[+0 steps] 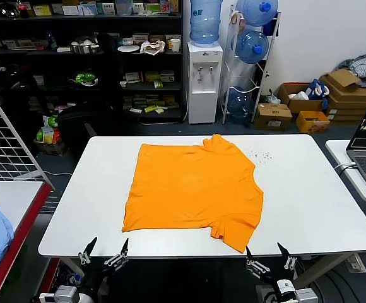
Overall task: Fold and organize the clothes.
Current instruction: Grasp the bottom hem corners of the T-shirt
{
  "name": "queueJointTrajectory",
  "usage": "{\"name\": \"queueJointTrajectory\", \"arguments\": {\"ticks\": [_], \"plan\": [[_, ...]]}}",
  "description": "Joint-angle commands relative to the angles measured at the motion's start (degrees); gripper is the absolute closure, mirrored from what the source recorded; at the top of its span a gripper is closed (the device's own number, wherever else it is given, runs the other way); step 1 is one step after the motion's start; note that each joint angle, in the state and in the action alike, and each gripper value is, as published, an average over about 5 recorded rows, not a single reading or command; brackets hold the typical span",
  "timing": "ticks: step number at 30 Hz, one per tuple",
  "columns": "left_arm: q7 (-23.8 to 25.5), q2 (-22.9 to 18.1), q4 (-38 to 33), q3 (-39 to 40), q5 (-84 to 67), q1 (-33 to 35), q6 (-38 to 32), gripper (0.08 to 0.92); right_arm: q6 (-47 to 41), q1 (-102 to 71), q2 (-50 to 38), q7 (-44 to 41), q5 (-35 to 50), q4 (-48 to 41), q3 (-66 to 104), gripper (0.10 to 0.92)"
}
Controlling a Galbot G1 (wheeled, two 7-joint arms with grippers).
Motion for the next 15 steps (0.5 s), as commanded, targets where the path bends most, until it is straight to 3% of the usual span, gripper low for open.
{"name": "queueJointTrajectory", "arguments": {"ticks": [1, 6, 15], "plan": [[0.00, 0.05, 0.15, 0.14, 0.11, -0.42, 0.06, 0.079, -0.03, -0.26, 0.20, -0.14, -0.53, 0.35, 0.21, 0.104], [0.93, -0.31, 1.98, 1.96, -0.50, -4.11, 0.94, 0.079, -0.72, 2.34, -0.15, 0.51, 0.23, -0.70, -0.51, 0.104], [0.61, -3.92, 10.11, 8.15, -0.80, -16.68, 4.01, 0.079, -3.71, 10.47, 1.53, 2.31, -0.80, -6.11, -5.18, 0.104]]}}
